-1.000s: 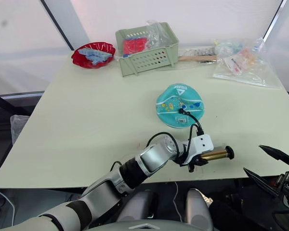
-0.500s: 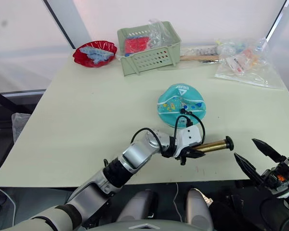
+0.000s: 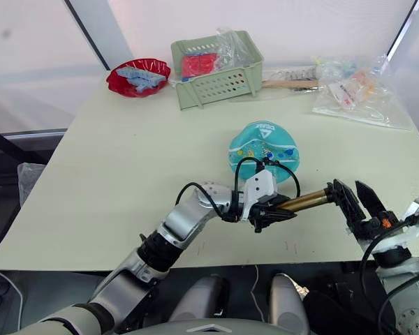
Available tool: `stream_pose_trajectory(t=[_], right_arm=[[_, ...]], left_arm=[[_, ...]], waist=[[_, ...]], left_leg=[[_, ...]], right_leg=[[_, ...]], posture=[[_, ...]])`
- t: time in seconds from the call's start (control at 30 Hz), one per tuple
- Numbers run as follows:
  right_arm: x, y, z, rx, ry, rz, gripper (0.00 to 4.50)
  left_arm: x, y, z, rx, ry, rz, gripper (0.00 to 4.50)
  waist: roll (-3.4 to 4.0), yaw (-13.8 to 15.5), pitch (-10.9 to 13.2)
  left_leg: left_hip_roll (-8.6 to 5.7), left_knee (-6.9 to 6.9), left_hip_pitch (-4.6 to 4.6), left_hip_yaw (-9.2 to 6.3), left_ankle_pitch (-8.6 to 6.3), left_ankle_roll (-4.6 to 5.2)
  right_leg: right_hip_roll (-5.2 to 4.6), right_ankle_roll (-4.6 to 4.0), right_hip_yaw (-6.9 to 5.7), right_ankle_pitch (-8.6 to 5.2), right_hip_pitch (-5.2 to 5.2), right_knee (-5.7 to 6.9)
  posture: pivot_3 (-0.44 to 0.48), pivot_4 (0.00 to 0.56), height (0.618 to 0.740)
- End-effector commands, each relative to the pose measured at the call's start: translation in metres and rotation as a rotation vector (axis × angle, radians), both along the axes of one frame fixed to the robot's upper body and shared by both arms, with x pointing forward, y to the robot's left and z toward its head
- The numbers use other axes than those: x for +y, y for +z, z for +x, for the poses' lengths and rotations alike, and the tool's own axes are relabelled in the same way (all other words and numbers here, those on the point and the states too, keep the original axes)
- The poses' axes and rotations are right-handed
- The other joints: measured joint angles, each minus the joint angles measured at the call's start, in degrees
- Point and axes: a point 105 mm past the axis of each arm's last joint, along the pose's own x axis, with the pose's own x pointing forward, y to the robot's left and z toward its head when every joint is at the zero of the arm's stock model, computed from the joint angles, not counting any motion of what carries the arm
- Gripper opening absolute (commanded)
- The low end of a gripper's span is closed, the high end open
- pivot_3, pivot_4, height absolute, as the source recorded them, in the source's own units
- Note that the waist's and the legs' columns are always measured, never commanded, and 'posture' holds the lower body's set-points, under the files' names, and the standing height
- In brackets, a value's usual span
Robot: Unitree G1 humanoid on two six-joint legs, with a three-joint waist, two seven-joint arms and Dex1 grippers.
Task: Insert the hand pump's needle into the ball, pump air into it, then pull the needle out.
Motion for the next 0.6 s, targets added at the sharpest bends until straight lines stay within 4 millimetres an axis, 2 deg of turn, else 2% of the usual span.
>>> stream_pose_trajectory(t=[0.03, 0.27, 0.6], right_arm=[[0.007, 0.012, 0.004, -0.026, 0.002, 0.119, 4.5], [0.018, 0.011, 0.009, 0.006, 0.03, 0.262, 4.5], [0.03, 0.012, 0.011, 0.01, 0.075, 0.295, 4.5]], left_arm=[[-0.003, 0.016, -0.001, -0.033, -0.017, -0.074, 1.04], [-0.005, 0.019, -0.003, -0.025, -0.024, -0.097, 1.04], [-0.006, 0.017, -0.003, -0.016, -0.015, -0.098, 1.04]], waist=[[0.01, -0.1, 0.0], [0.01, -0.45, 0.0], [0.01, -0.49, -0.01]], left_leg=[[0.02, 0.0, 0.0, -0.01, 0.0, 0.0], [0.0, 0.0, 0.0, 0.0, 0.0, 0.0], [-0.01, -0.01, 0.01, 0.01, 0.0, 0.01]], right_leg=[[0.02, 0.0, -0.01, 0.0, 0.0, 0.0], [0.02, 0.0, 0.0, 0.0, 0.0, 0.01], [0.04, 0.01, 0.0, 0.0, 0.0, 0.01]], posture=[[0.0, 0.15, 0.737], [0.0, 0.15, 0.737], [0.0, 0.15, 0.737]])
